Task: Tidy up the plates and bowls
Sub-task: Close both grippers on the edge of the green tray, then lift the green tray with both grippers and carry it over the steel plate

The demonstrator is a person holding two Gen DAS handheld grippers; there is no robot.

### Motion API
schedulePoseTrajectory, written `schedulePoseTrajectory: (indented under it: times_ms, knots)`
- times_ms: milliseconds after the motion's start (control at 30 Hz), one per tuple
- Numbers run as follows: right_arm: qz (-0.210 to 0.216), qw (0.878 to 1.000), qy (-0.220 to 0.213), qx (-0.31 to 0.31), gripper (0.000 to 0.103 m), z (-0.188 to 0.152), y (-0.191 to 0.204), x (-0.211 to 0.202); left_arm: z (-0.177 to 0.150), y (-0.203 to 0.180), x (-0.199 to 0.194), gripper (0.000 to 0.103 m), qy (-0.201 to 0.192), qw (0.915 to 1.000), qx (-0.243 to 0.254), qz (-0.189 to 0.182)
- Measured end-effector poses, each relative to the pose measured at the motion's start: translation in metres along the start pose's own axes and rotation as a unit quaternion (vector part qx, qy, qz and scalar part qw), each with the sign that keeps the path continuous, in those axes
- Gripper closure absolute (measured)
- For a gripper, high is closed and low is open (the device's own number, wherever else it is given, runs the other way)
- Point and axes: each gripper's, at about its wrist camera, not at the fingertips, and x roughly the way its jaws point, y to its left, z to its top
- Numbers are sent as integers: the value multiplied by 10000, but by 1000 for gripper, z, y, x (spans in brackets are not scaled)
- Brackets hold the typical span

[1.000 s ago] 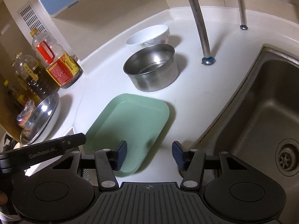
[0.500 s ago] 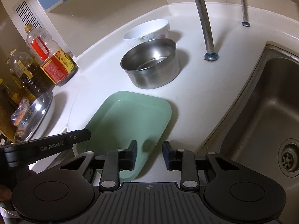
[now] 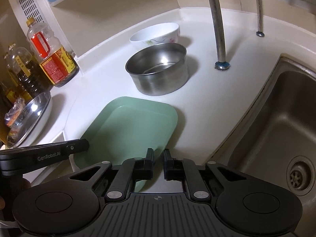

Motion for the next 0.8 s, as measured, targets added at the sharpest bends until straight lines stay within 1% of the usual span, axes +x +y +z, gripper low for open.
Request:
schedulePoseTrajectory:
  times_ms: [233,467,800]
  knots:
    - [-1,9999,-82,-145,94,1,5,-3,-4,6,-6,96,-4,9999,-94,-81]
    - [79,9996,-159,-228,95,4,10,-5,-6,12,-20,97,-162,9997,-147,-80]
    - [363,9981,-166,-468,95,7,34,-5,-9,36,-45,97,-345,9984,-447,72]
